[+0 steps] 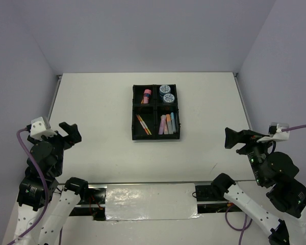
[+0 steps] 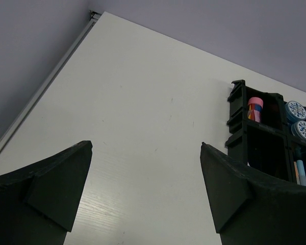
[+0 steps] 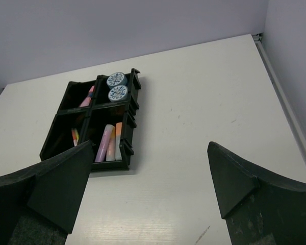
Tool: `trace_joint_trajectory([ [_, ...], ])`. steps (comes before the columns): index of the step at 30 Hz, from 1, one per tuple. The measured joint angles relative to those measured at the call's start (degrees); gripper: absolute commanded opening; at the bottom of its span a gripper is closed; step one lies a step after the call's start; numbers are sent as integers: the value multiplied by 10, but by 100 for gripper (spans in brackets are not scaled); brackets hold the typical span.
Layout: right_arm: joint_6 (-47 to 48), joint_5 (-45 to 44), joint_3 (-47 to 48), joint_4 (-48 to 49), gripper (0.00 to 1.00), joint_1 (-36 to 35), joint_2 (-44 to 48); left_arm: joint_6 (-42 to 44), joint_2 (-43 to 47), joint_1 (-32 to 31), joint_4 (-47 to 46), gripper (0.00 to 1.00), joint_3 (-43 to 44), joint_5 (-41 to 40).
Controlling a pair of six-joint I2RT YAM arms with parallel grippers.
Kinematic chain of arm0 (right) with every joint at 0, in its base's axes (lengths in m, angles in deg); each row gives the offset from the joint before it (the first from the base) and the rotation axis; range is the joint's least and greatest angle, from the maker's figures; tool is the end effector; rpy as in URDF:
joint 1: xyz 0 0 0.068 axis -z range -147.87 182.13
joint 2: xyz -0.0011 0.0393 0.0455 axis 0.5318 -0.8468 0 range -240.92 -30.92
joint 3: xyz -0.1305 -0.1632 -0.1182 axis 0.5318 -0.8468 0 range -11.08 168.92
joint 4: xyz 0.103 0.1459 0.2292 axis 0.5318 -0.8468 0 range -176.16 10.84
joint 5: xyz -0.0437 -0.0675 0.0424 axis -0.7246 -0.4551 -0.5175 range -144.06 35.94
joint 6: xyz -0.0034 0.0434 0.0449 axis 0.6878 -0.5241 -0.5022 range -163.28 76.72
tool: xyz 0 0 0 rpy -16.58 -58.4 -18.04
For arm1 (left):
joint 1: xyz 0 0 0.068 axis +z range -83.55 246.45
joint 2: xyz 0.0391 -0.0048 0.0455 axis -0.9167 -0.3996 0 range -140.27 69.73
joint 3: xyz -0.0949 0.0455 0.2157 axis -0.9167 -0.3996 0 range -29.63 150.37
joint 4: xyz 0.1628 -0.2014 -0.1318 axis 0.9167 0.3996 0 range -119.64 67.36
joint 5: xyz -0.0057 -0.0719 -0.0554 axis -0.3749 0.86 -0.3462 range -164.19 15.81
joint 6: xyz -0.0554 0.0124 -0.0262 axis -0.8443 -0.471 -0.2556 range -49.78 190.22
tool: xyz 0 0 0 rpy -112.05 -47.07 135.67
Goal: Sort the stationery into containers
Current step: Reset both arms
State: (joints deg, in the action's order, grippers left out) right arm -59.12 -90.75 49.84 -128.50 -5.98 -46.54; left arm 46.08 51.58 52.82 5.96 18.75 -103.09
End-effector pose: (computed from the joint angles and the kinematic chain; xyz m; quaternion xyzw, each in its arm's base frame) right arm 0.0662 0.0156 0.4057 0.0764 0.7228 0.0883 0.6812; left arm 0.1268 -0.0071 0.3651 -0.2329 0.6977 -0.0363 0.6765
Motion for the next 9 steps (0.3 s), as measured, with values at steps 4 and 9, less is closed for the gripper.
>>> trace_joint_trajectory([
  [4, -3, 0, -8, 1, 100, 0, -6, 0, 0, 0, 0, 99, 0, 0],
  [9, -10, 1, -15, 1, 100, 0, -13, 0, 0, 0, 0, 99, 0, 0],
])
